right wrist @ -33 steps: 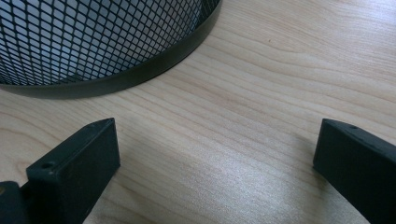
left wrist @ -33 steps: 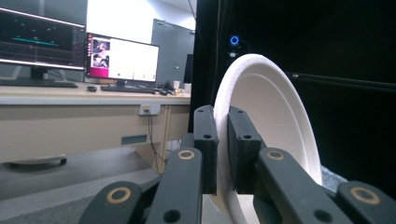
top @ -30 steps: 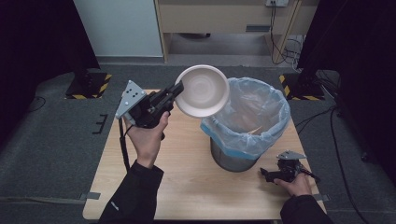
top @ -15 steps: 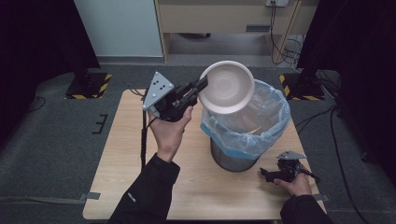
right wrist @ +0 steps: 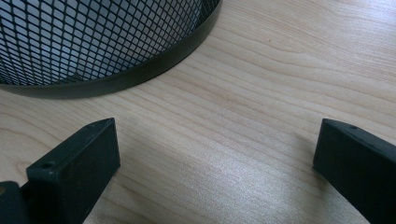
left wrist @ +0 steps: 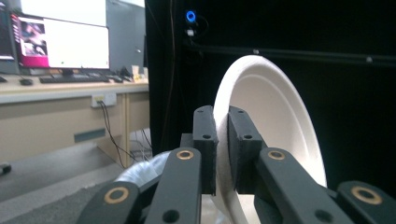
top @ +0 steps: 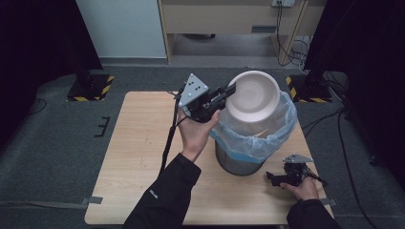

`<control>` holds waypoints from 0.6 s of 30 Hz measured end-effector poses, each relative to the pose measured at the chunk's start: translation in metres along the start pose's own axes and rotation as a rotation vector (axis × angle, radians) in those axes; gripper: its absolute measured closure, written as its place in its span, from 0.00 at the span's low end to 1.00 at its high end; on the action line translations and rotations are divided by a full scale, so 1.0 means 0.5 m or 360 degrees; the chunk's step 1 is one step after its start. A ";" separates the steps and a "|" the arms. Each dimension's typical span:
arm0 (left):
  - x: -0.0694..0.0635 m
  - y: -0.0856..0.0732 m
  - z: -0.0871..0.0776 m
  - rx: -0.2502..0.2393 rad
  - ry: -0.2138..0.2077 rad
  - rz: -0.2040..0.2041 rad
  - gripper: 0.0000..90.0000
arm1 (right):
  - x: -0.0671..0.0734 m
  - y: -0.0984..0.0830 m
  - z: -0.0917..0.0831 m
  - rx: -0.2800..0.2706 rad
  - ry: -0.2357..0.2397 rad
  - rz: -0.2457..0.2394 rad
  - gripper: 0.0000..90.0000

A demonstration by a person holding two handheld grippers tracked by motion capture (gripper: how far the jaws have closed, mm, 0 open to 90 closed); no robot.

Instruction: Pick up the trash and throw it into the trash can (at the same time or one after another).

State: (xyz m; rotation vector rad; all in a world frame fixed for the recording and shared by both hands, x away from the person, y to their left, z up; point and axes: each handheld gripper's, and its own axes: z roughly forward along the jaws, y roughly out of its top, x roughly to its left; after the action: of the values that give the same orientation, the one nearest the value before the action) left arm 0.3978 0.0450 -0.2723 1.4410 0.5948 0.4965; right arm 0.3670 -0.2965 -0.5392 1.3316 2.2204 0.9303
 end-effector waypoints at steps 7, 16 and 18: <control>0.013 -0.026 0.007 0.0058 -0.0040 -0.0032 0.77 | 0.000 0.000 0.000 0.0000 0.0002 -0.0001 0.01; 0.047 -0.043 -0.087 0.0139 0.0059 0.0023 0.60 | 0.000 0.000 0.000 0.0006 0.0006 -0.0006 0.01; 0.058 -0.057 -0.112 0.0186 0.0089 0.0027 0.57 | 0.000 0.000 0.000 0.0007 0.0006 -0.0009 0.01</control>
State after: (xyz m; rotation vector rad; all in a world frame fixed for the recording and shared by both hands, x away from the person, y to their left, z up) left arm 0.3824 0.1039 -0.3050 1.5477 0.6658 0.5237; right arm 0.3671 -0.2966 -0.5390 1.3262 2.2293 0.9271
